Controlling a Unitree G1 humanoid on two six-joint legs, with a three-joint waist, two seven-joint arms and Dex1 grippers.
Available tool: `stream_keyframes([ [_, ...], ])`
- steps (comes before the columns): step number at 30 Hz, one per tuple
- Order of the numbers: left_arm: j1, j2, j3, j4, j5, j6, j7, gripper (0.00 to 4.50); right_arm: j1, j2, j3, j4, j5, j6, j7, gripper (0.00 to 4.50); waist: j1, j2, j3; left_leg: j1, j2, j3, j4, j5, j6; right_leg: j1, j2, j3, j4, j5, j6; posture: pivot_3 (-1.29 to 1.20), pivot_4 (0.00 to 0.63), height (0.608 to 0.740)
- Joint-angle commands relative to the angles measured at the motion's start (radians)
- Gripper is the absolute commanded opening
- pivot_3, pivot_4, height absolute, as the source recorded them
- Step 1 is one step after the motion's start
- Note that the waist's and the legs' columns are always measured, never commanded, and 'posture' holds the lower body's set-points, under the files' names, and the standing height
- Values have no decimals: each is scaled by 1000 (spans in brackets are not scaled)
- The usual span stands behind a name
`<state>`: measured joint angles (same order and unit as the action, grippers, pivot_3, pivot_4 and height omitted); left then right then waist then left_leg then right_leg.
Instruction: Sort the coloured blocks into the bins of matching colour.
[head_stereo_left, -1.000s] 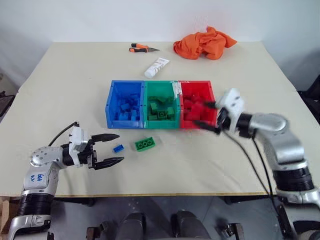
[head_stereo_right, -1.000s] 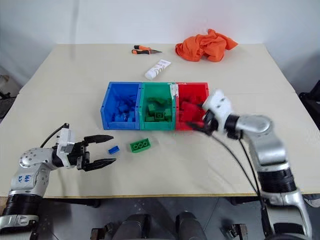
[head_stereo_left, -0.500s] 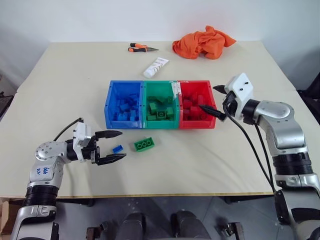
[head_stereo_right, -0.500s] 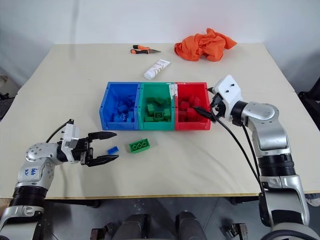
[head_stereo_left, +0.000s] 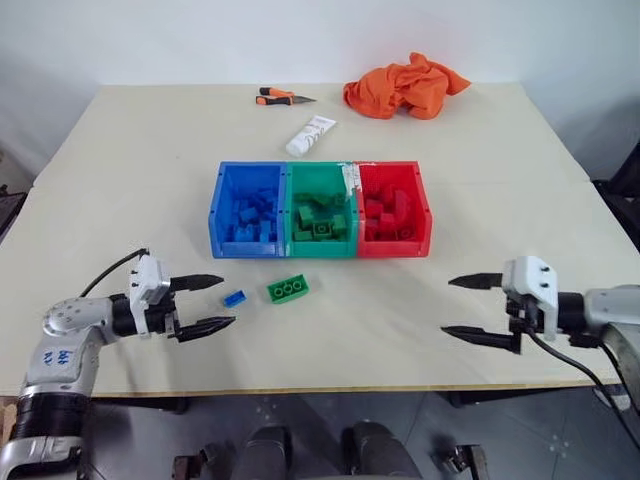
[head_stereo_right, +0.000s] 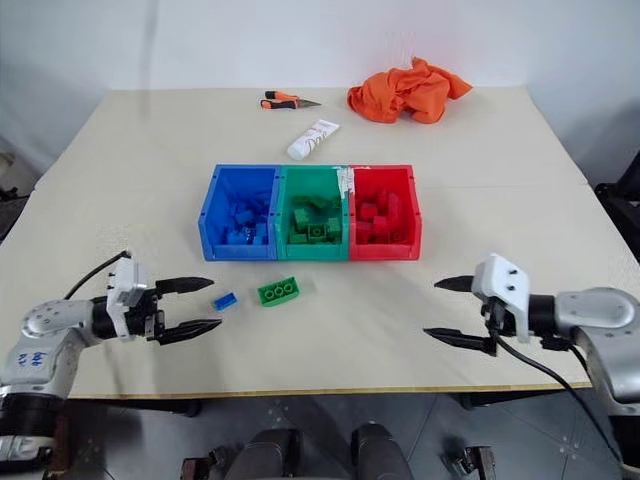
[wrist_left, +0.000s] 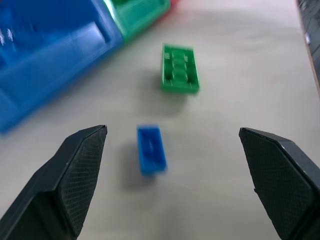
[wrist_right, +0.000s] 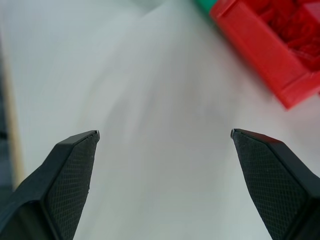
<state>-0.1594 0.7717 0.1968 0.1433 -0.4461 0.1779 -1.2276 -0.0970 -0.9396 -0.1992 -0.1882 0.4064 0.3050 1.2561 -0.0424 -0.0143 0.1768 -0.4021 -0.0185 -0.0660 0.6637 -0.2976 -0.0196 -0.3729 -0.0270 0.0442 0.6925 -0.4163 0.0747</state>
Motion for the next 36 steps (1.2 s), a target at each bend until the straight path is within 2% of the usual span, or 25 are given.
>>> stream_keyframes([
  [1,57,60,52,-168,-29,127,70,4500,-6,-18,-41,-7,34,-17,16,4421,2,0,0,0,0,0,0,0,0,0,0,0,0,0,0,0,150,740],
  [4,81,106,69,-335,-42,285,167,4500,-33,0,-30,26,47,-24,28,4421,12,0,0,0,0,0,0,0,0,0,0,0,-1,0,0,0,150,740],
  [8,58,92,56,-517,-71,478,333,4500,-71,9,6,65,35,-37,32,4421,18,0,0,0,-1,0,0,-1,2,1,-1,0,-2,0,0,0,150,740],
  [12,-23,-8,-35,-608,-113,596,449,4500,-112,18,34,88,31,-41,29,4421,18,0,0,-1,-1,0,1,-1,2,1,-1,0,-3,0,0,0,150,740],
  [15,-84,-101,-144,-583,-72,639,527,4500,-129,26,53,89,27,-43,22,4421,18,0,0,-1,-1,0,1,-1,2,2,-1,0,-3,0,1,0,150,740],
  [22,-139,-207,-339,-452,85,445,533,4500,-101,42,49,41,31,-34,-21,4421,19,0,0,0,0,2,2,1,-2,2,1,1,-2,0,1,0,150,740],
  [27,-179,-247,-388,-344,169,344,537,4500,-64,37,22,3,41,-20,-49,4421,25,0,0,0,-1,2,3,1,-2,3,0,1,-3,1,2,0,150,740],
  [36,-172,-236,-389,-329,213,325,510,4500,-26,41,-1,-28,45,-11,-87,4421,29,0,0,0,-1,2,3,1,-2,3,0,1,-3,1,2,0,150,740],
])
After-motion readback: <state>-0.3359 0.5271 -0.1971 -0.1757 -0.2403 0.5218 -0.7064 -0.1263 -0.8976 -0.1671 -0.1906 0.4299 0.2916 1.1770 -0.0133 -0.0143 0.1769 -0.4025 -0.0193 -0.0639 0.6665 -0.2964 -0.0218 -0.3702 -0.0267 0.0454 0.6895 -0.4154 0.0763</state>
